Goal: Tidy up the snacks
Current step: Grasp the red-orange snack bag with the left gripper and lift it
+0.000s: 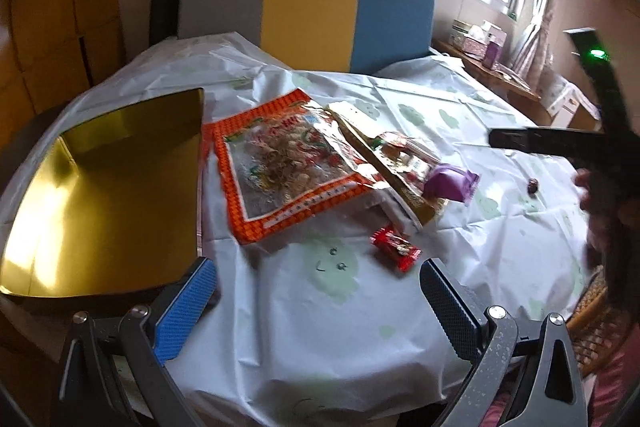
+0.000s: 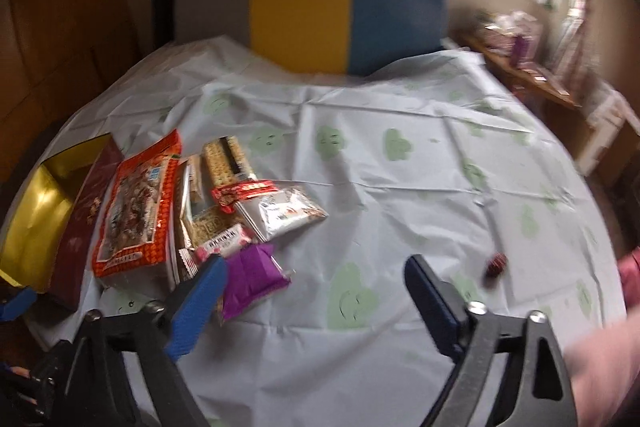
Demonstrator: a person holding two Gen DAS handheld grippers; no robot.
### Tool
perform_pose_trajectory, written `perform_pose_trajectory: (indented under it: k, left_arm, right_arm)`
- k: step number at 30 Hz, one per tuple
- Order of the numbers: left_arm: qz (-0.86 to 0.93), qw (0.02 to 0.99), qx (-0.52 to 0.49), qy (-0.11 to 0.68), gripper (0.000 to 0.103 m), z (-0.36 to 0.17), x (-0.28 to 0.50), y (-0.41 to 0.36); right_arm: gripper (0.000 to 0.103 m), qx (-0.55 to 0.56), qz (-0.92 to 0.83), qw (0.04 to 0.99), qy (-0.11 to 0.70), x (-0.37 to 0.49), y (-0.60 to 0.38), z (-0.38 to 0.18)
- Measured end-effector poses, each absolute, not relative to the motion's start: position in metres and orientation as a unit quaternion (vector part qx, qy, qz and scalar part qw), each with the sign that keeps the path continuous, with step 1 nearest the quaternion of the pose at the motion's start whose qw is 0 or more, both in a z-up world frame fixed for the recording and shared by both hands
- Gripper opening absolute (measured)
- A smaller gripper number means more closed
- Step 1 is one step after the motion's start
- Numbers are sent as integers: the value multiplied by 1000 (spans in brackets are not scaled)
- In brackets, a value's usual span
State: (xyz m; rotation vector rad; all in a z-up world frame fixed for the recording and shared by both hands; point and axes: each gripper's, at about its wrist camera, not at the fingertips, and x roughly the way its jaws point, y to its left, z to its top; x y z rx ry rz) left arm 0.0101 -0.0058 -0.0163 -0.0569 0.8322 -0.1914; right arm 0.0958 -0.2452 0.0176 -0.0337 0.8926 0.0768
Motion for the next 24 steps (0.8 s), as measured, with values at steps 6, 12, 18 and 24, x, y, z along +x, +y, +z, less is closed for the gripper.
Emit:
perform_pose_trajectory:
  k: [6,12,18,24]
  left_arm:
    - [-121,891,-22,437,70,-19,32,-12]
    - [-96,876,-54,470,63,-12,82,-8]
    - [-63,874,-30,481,82,-5,136,-11]
    - [-45,851,7,523,87,-15,188,-12]
  right_arm:
    - [40,-32,101,880,463,137,-243,-6]
    - [40,-41,123,863,488,149,-234,-25]
    - [40,-37,126,865,484,146,-235,-22]
    - [41,-27,125,872,473,145,-240,-15]
